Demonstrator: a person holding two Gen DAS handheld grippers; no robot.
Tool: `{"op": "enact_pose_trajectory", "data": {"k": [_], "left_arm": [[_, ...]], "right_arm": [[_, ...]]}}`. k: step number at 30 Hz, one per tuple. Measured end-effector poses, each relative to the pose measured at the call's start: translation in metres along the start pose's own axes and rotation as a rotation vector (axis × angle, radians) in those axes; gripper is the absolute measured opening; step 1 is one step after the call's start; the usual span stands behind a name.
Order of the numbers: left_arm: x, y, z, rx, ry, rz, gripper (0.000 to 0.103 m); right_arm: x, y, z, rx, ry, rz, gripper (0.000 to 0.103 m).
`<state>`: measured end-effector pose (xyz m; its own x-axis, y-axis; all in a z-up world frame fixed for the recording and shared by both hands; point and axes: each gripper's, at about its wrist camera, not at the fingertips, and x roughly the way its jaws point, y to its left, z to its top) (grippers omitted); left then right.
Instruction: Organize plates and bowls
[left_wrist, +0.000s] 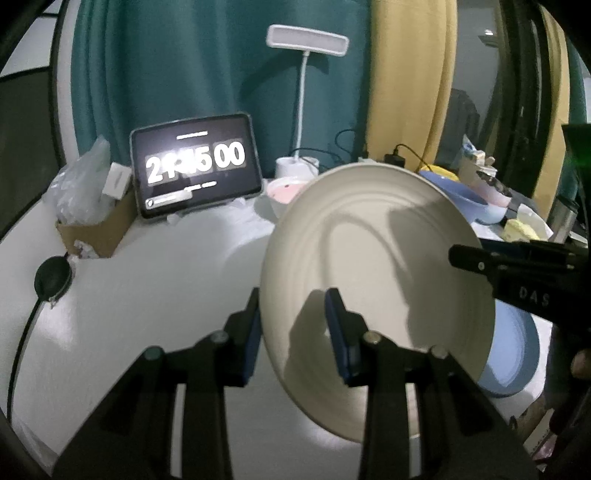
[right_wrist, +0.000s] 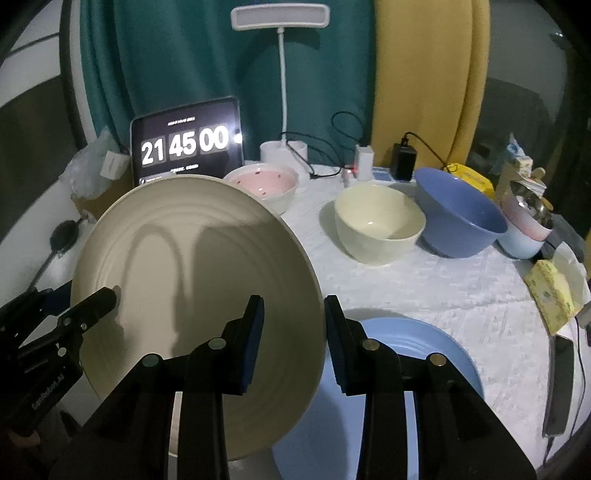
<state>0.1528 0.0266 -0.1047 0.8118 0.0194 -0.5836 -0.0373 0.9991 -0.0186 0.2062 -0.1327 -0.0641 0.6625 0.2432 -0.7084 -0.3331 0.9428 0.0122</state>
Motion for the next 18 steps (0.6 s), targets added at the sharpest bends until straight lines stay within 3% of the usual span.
{"op": "enact_pose_trajectory", "data": {"k": [18], "left_arm": [[-0.001, -0.062, 0.007, 0.100, 0.016, -0.047, 0.034]], "right_arm": [[-0.023, -0.058, -0.022, 0.108, -0.035, -0.034, 0.036]]}}
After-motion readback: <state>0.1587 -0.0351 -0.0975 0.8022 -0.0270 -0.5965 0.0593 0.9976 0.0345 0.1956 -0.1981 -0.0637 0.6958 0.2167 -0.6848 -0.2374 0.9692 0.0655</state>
